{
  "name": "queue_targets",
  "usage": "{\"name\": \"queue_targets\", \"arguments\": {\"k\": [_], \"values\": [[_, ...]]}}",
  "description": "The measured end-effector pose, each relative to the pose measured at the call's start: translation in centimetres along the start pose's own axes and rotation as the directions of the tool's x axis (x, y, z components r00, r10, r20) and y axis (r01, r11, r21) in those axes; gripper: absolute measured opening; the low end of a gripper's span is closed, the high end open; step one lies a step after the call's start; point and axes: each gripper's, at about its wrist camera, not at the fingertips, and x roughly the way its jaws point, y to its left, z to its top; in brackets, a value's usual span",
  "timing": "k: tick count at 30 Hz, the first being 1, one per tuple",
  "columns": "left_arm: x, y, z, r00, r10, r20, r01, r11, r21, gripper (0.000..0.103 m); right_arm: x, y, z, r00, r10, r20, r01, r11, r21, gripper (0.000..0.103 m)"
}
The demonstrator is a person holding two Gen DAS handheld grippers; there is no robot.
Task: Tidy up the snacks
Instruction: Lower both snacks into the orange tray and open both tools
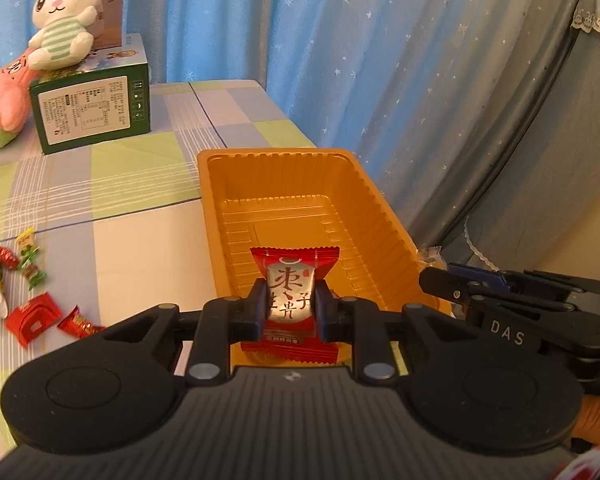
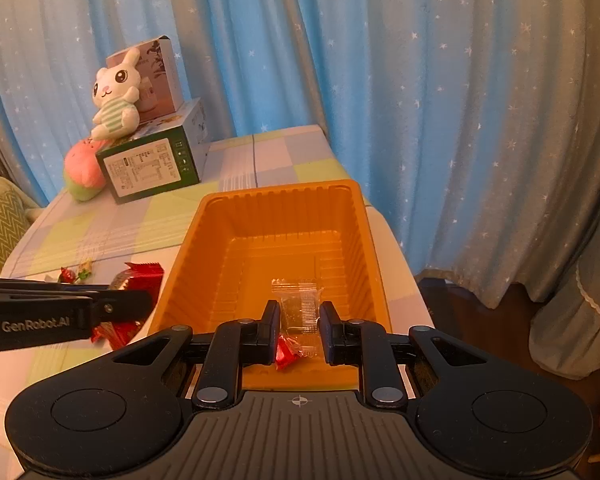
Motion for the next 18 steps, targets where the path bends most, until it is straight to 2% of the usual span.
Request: {"name": "queue_targets", "arguments": {"k": [13,15,18], "values": [[3.7,0.4,1.3,1.000,-0.013,-0.008,0.013,1.000,0.018,0.022,2.9,-0.9,1.0,1.000,0.001,-0.023,0.000,1.000,0.010,0.021],[3.9,0.6,1.3,1.000,-0.016,-0.003,0.016,1.000,0.017,0.028,3.1,-1.0,1.0,1.000,0.000,-0.025,0.001,1.000,0.014,0.021],[3.9,1.2,1.0,1.000,-0.008,-0.008,0.008,1.000,-0.003,0.029,3.2,-1.1,1.0,1.000,0.002,-0.029,-0.002,1.000,0.020,0.021]]}}
